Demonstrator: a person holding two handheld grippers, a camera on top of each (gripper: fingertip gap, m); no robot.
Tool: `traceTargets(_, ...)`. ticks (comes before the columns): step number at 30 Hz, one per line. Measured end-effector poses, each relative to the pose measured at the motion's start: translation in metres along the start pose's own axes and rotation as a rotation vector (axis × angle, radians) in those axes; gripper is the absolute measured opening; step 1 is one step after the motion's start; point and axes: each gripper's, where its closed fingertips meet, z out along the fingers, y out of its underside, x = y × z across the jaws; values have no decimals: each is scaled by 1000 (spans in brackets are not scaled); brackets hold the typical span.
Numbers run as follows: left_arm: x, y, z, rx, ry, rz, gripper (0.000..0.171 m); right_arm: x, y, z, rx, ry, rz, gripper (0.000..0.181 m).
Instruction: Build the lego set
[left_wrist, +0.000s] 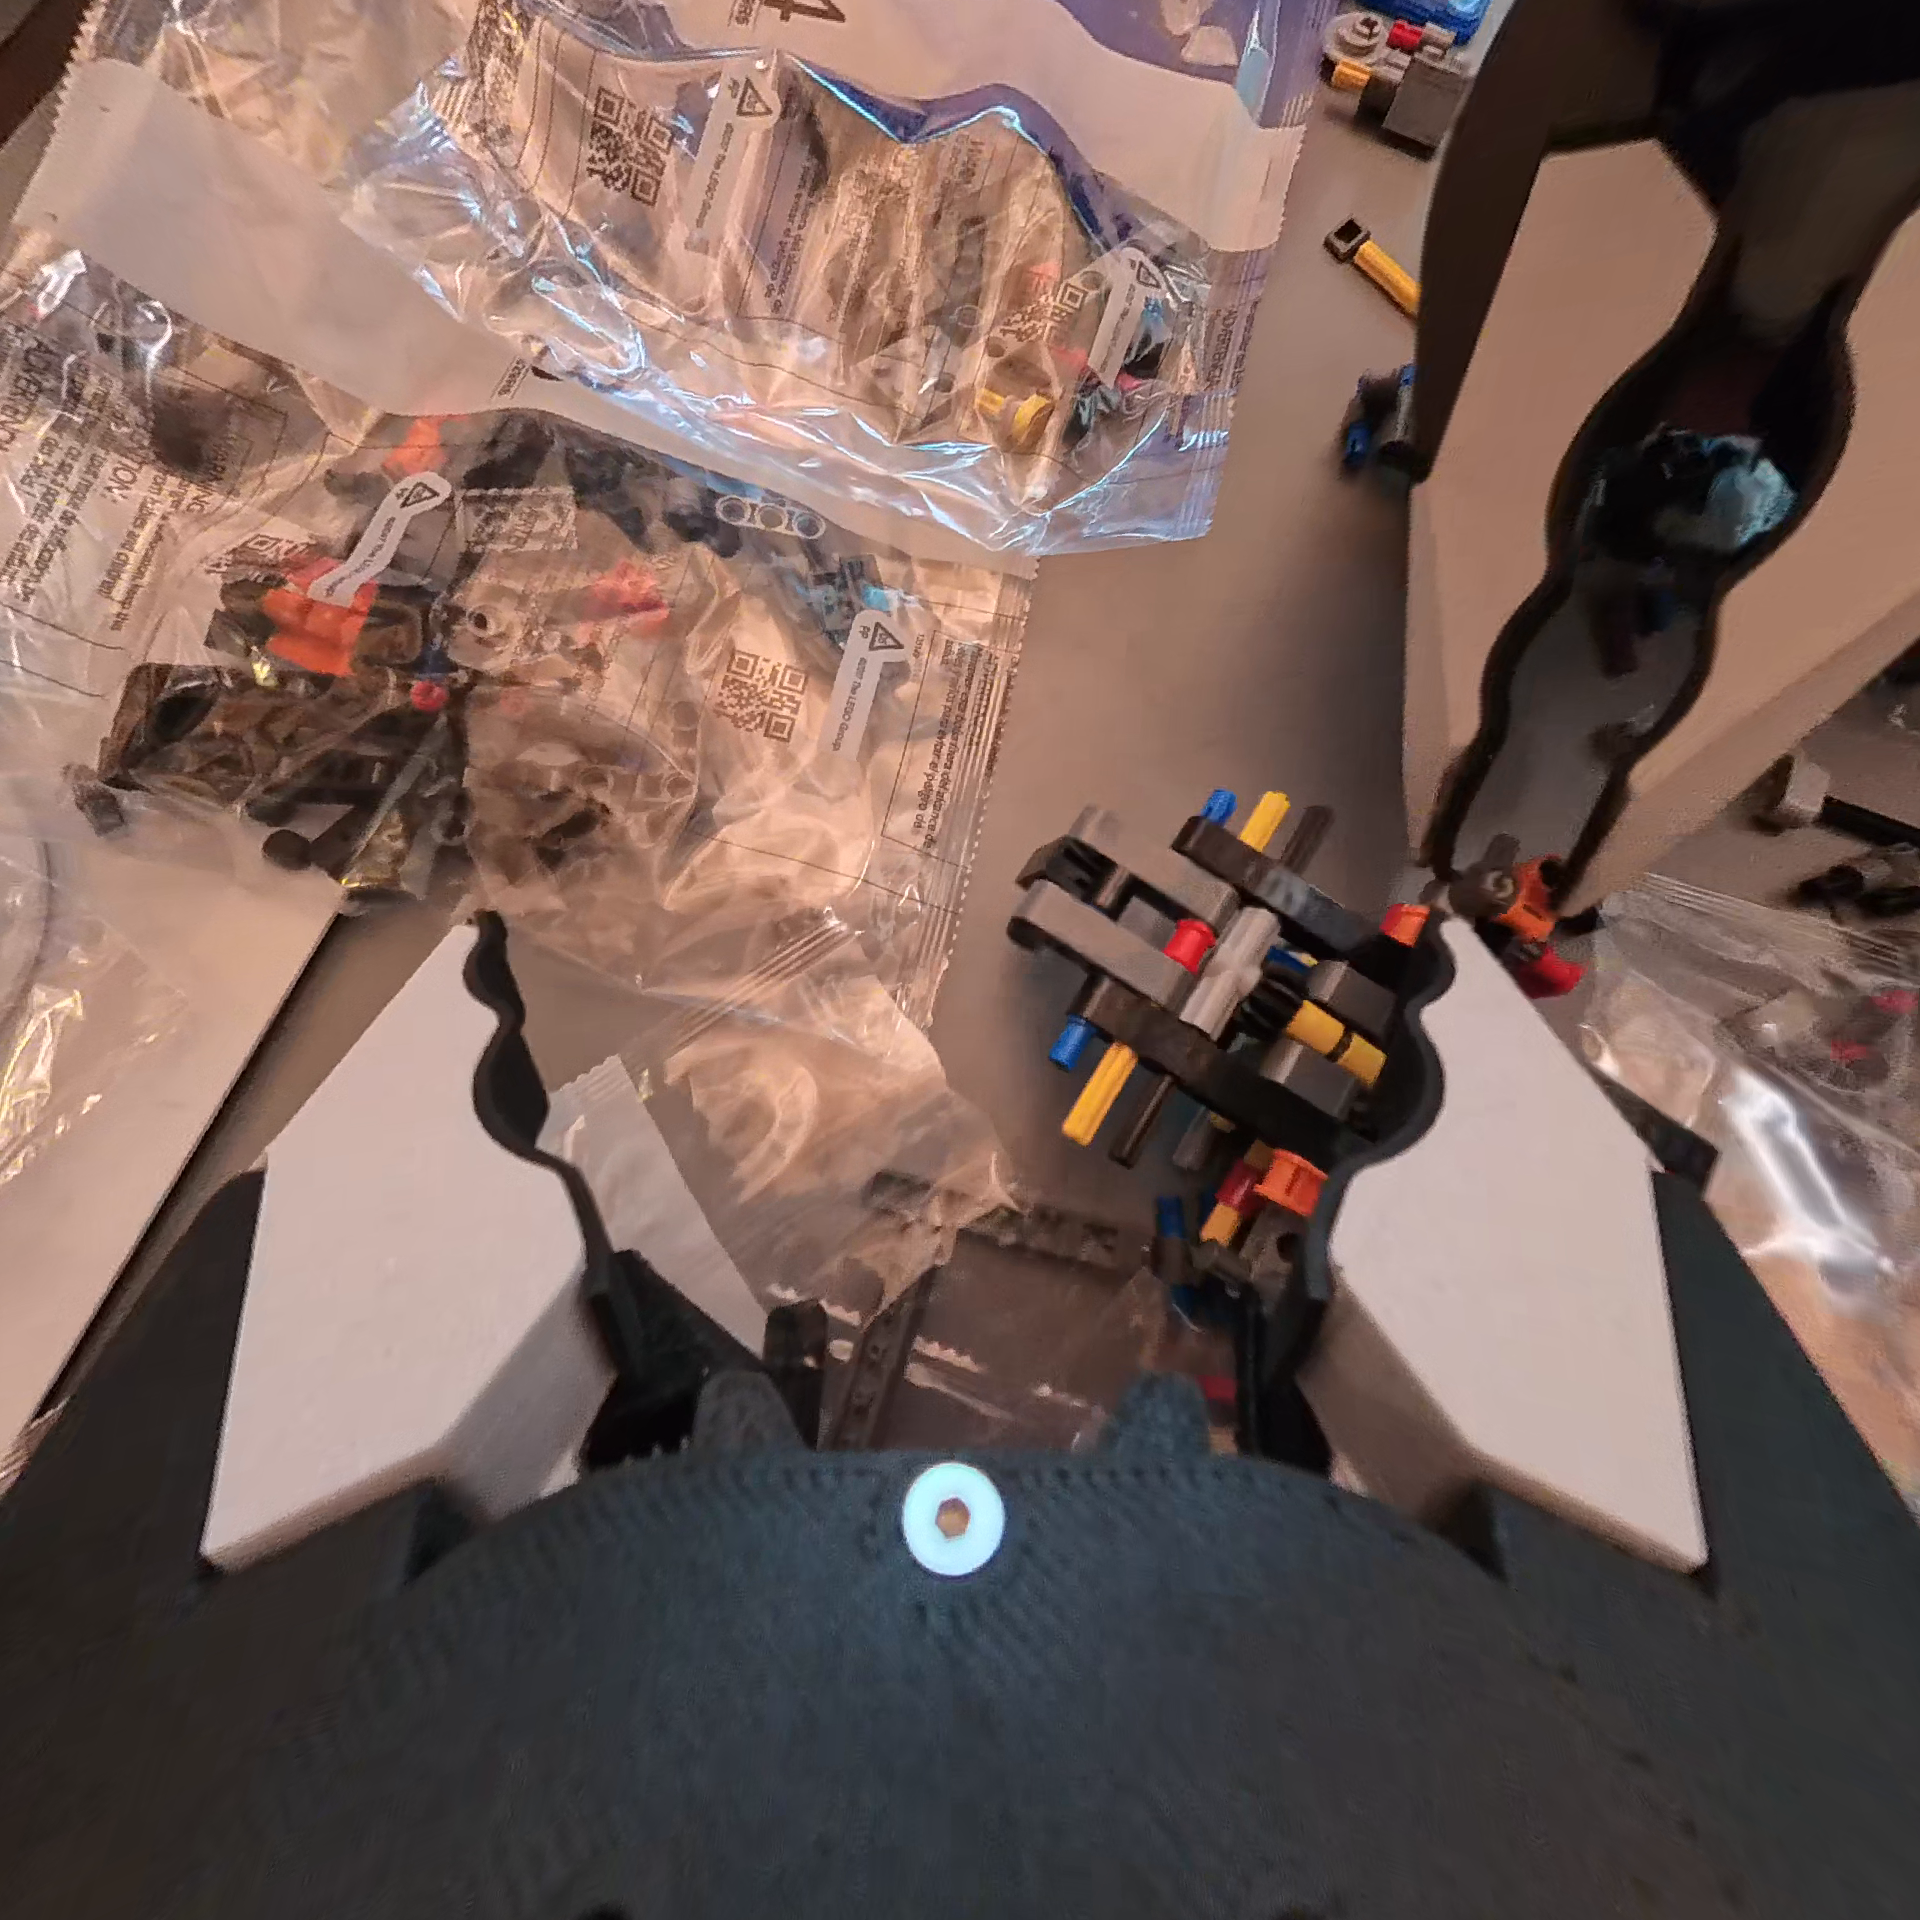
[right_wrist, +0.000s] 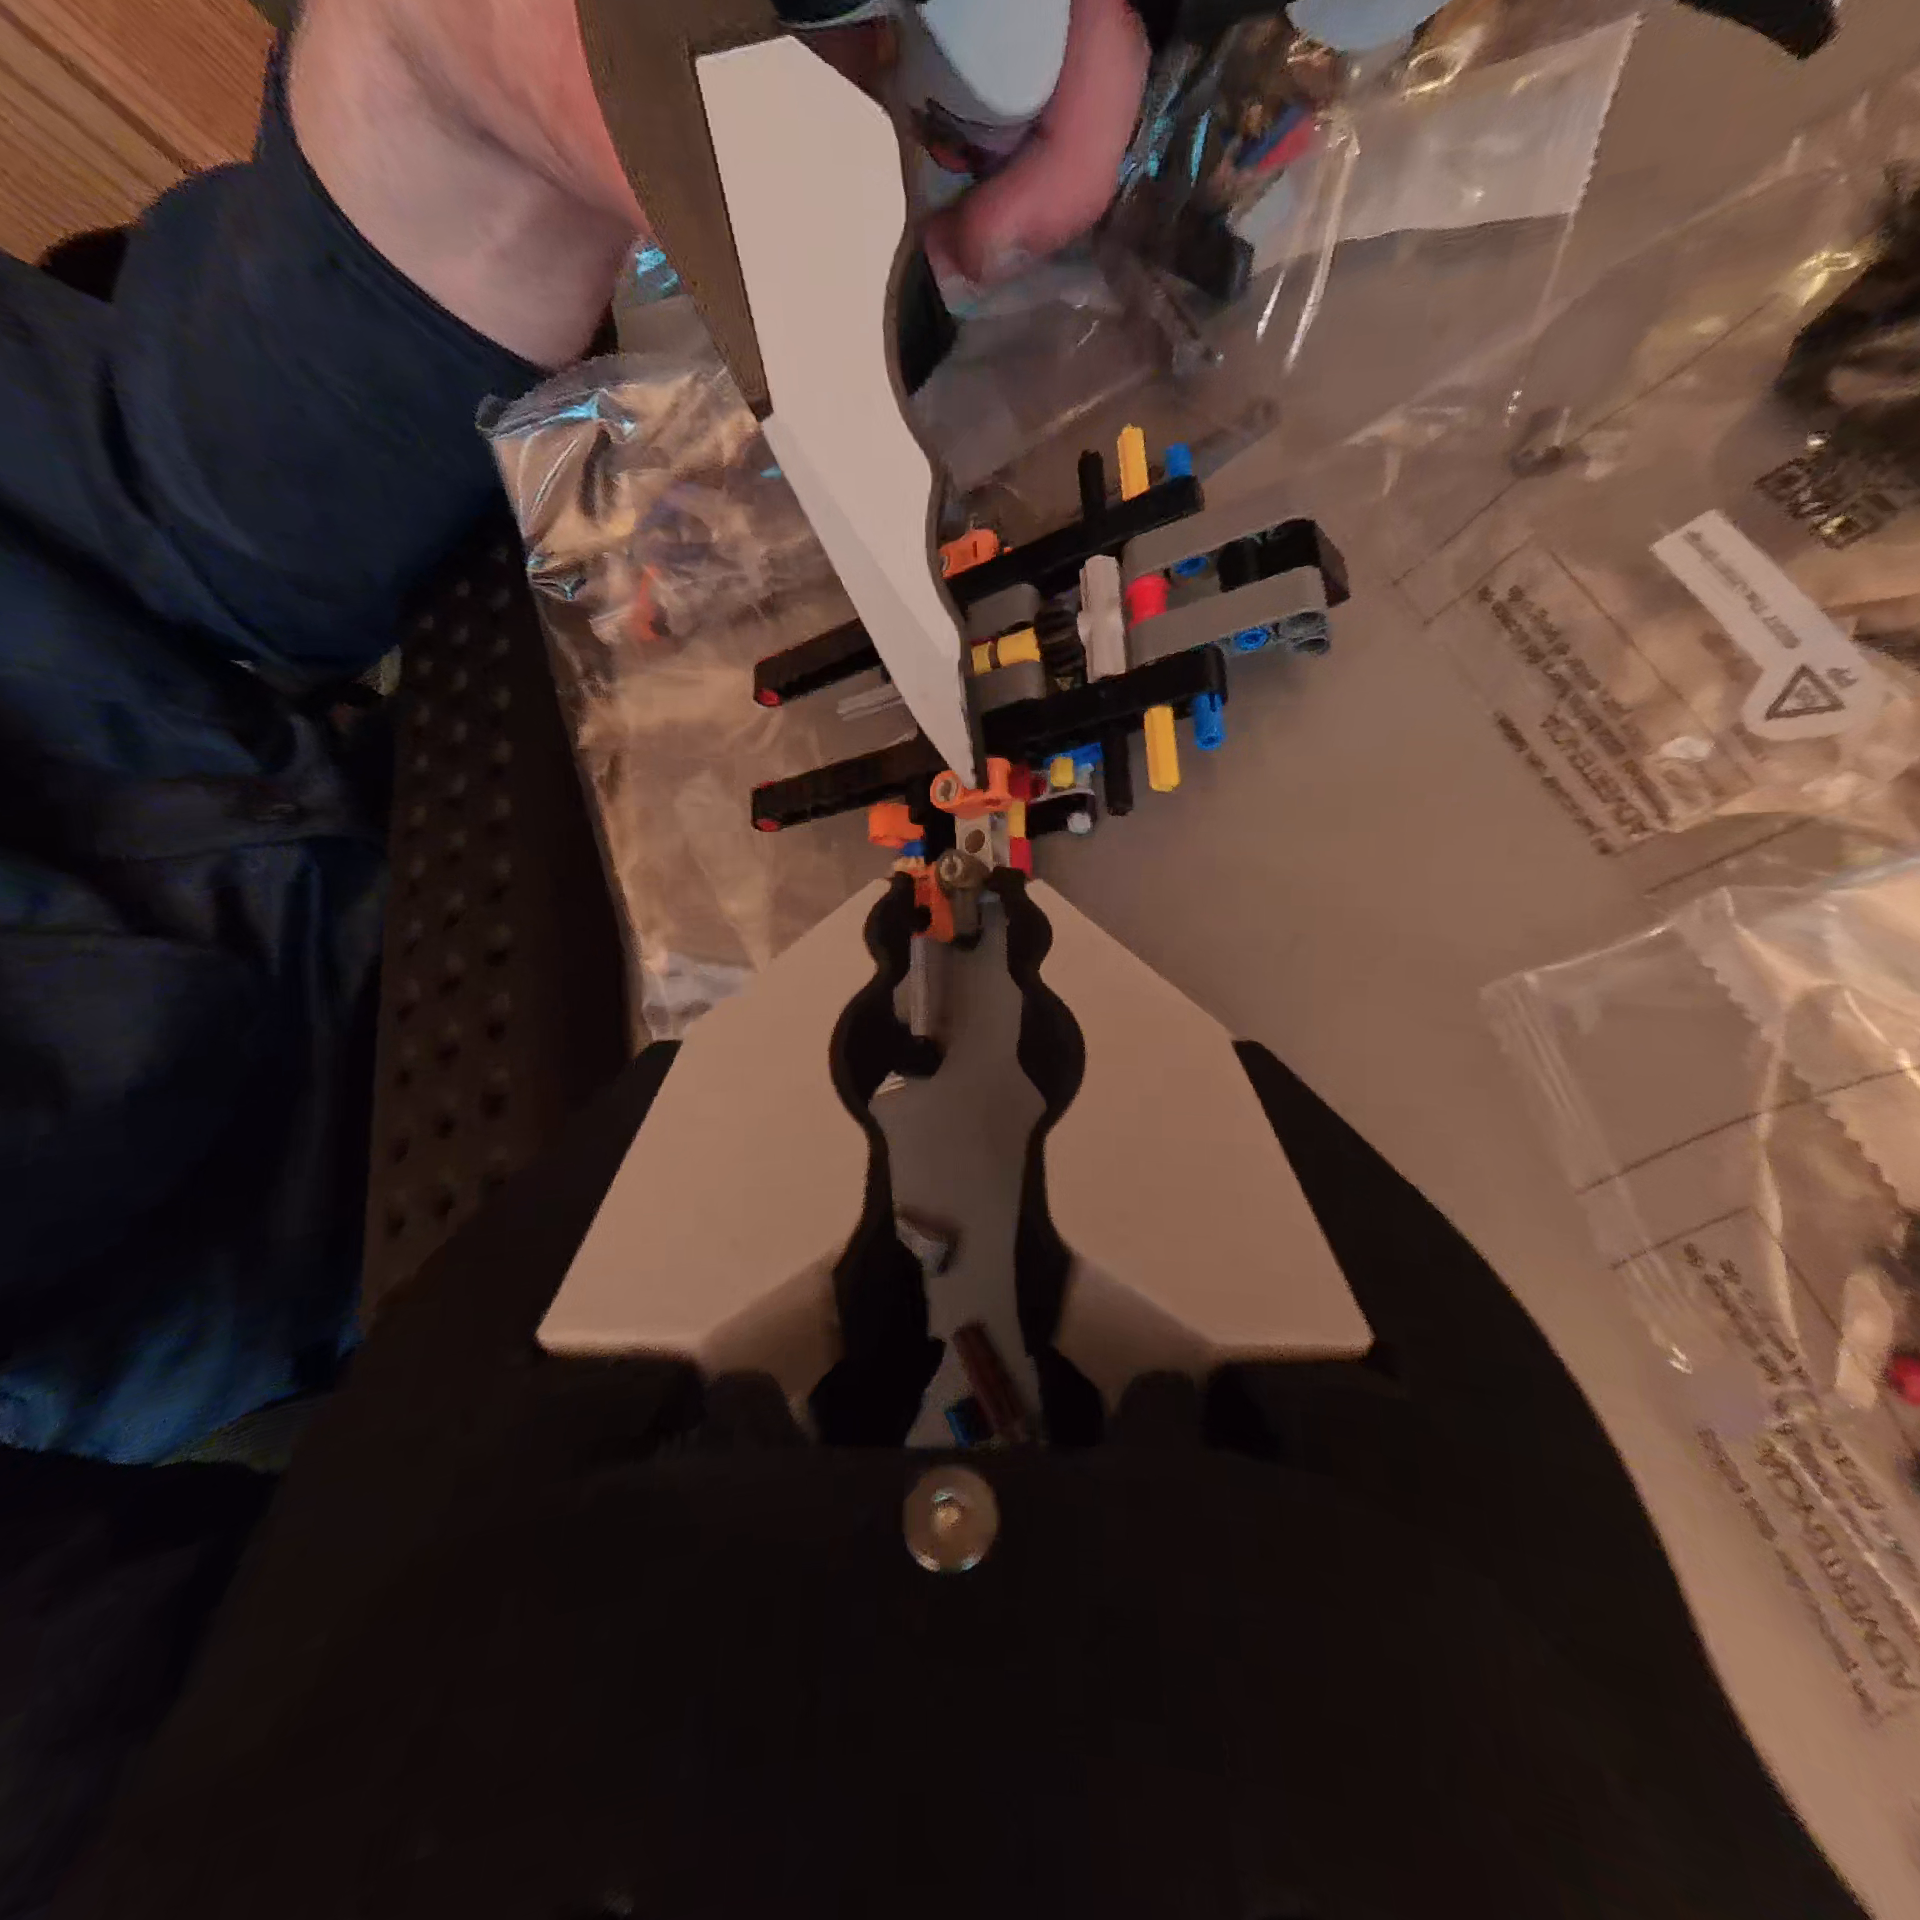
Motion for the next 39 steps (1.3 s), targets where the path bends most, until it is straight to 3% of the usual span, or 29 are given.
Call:
traceTargets(7, 3, 3, 0, -19, 6, -9, 159, -2, 0, 2, -16, 9, -30, 7)
traceTargets(15, 3, 5, 0, -6, 27, -13, 159, -3, -3, 3, -30, 94, -195, 5)
traceTargets(26, 0, 6, 0, -3, 29, -30, 159, -3, -7, 1, -90, 304, -474, 4)
traceTargets(30, 0, 6, 0, 2, 32, -32, 159, -3, -7, 1, -82, 304, -453, 3)
traceTargets(34, 0, 4, 0, 4, 19, -18, 159, 0, -6, -4, 2, 175, -211, 0)
traceTargets(39, 1, 0, -3, 0, -13, 31, 159, 0, 0, -3, 4, 86, -30, 14)
